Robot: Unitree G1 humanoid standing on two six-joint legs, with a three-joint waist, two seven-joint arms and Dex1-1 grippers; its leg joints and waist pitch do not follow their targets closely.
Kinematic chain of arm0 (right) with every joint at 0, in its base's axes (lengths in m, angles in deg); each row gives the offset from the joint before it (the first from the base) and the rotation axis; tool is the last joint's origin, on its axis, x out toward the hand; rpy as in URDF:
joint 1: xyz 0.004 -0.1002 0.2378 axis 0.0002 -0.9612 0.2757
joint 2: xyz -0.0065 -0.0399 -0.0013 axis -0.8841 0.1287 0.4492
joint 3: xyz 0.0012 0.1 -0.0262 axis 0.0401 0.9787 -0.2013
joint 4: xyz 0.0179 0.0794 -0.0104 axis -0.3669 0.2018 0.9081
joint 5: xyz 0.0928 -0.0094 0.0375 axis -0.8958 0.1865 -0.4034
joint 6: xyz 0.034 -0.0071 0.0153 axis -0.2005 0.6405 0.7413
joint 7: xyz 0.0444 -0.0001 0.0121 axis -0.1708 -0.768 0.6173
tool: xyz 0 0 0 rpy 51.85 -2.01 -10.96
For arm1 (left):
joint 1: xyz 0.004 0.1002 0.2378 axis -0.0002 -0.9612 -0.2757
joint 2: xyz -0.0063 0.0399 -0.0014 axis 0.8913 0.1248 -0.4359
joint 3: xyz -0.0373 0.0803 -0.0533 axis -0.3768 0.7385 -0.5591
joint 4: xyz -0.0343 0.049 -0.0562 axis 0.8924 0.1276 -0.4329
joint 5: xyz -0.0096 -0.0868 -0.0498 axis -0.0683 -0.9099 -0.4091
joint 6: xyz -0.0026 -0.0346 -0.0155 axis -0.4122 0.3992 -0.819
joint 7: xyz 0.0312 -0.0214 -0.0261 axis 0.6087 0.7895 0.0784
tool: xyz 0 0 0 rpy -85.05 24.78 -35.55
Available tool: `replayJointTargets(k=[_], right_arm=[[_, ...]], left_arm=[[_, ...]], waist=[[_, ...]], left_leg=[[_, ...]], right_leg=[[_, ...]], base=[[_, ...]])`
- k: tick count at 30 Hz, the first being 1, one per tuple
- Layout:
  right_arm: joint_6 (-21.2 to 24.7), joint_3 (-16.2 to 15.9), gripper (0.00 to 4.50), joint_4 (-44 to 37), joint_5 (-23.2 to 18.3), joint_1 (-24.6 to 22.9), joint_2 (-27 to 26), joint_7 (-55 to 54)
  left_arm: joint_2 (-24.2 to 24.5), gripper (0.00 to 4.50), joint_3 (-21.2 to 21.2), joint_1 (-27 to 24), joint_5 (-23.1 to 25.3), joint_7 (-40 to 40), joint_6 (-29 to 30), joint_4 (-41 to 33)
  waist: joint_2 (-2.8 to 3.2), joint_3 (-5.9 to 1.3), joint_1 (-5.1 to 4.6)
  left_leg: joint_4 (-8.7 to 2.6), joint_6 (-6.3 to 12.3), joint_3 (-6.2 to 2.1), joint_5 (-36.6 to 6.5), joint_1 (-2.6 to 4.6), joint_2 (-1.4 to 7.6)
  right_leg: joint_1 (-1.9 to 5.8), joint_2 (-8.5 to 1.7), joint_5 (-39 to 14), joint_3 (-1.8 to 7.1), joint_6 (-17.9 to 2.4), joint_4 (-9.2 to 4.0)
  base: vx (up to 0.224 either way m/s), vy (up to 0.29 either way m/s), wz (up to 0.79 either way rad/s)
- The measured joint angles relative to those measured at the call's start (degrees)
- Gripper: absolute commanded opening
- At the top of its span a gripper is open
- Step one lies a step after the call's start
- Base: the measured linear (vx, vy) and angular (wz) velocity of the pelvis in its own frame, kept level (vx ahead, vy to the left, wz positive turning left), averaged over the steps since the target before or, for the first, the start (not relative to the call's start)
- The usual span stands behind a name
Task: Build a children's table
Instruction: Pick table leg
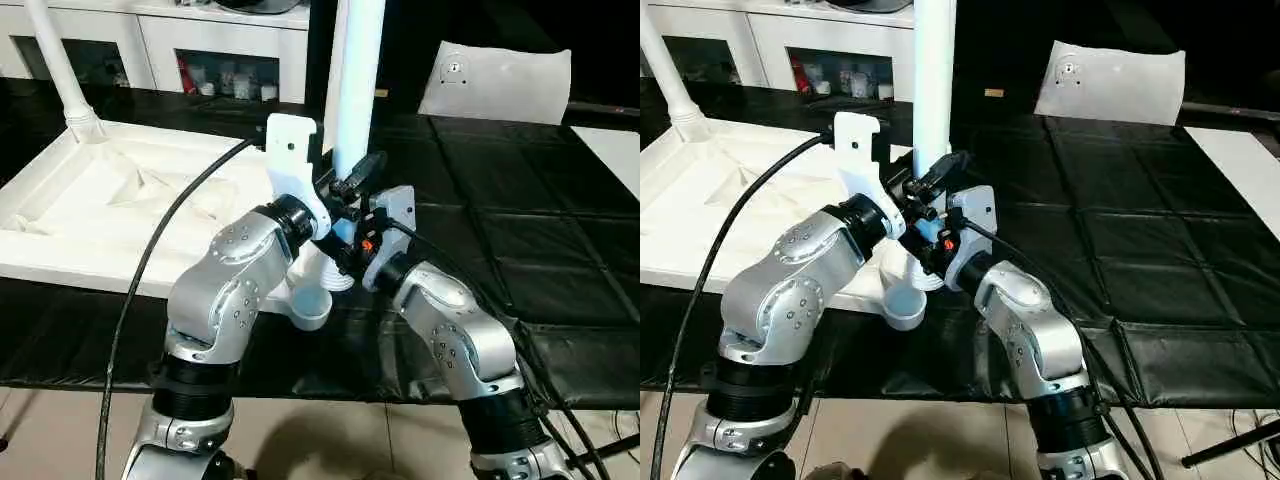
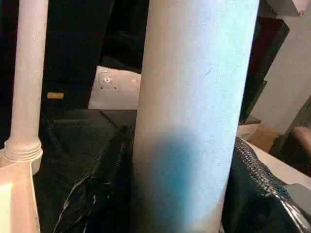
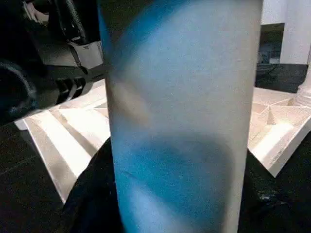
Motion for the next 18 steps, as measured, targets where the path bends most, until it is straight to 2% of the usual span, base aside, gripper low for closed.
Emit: replayJointTargets(k=[4,5,7,9,15,18], right_arm=[[0.0,0.55,1.95,0.41,0.07,0.98,0.03,-0.12],[0.0,0.61,2.51,0.48,0.06,1.26,0.11,-0.13],[0.04,1.13,2.65,0.28,-1.23,1.47,0.28,0.52],[0.45,1.6,2.85,-1.12,-2.9,1.47,1.77,2.82],[6.83,2.89,3.34,-4.72,-6.94,1.41,7.22,9.41],[12.27,5.52,3.56,-6.02,-12.67,1.67,9.66,11.87]], left_arm=[[0.79,1.96,-0.17,1.67,-0.72,-0.77,-0.66,1.76],[1.01,1.96,-0.21,2.01,-0.95,-0.89,-0.68,2.0],[1.23,1.95,-1.08,2.68,-1.12,-1.04,-1.01,2.71],[3.01,1.94,-4.38,3.58,-1.1,-0.84,-1.12,5.05],[6.03,1.85,-8.65,5.26,-2.97,-2.77,-0.97,8.49],[7.24,1.85,-9.85,7.04,-6.63,-6.65,0.87,10.13]], waist=[[0.0,0.0,0.07],[0.0,0.0,0.05],[0.0,0.0,0.03],[0.01,0.0,-0.11],[0.0,0.0,0.43],[0.0,0.0,1.04]], left_leg=[[0.0,0.0,0.0,0.0,-0.01,-0.01],[0.0,0.0,0.0,0.0,-0.02,-0.01],[0.0,0.01,0.0,-0.01,-0.01,-0.01],[0.0,0.01,0.0,0.0,0.0,0.02],[0.01,0.03,0.0,-0.01,-0.03,-0.01],[0.02,0.04,0.0,-0.01,-0.03,-0.04]], right_leg=[[0.0,0.0,0.0,0.0,0.0,-0.02],[0.0,0.0,0.0,0.01,0.0,-0.03],[0.0,0.0,0.0,0.01,0.0,-0.04],[-0.01,0.03,0.03,0.0,0.04,-0.01],[0.01,0.01,0.04,0.01,0.03,-0.06],[0.03,-0.02,0.07,0.02,-0.01,-0.08]], base=[[0.0,0.0,0.0],[0.0,0.0,0.0],[0.0,0.0,0.0],[0.0,0.0,0.0],[0.0,0.0,0.0],[0.0,0.0,0.0]])
